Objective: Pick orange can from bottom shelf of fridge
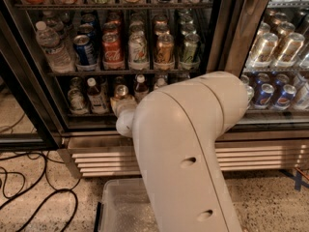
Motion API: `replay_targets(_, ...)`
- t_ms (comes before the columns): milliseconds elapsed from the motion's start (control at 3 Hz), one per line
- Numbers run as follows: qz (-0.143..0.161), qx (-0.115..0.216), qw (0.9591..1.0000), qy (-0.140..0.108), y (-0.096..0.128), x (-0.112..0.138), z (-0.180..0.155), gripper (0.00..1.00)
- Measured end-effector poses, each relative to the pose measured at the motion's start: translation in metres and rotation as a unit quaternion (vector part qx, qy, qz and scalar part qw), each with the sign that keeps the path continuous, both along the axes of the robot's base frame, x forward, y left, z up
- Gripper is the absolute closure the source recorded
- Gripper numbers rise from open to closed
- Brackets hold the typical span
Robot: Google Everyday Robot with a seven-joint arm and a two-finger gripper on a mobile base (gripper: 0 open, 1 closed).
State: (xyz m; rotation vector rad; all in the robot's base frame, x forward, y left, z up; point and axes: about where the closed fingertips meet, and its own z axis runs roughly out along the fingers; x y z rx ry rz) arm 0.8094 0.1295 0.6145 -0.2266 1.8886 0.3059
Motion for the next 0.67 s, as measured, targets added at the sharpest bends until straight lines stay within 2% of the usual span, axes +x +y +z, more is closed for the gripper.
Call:
replay_targets(333, -0.004, -0.008, 0.9999, -0.006, 0.009, -0.021, 0.023, 1.00)
replay_targets(667, -0.010, -0.010, 0.9999, 0.001, 0.008, -0.048, 0.039, 1.00)
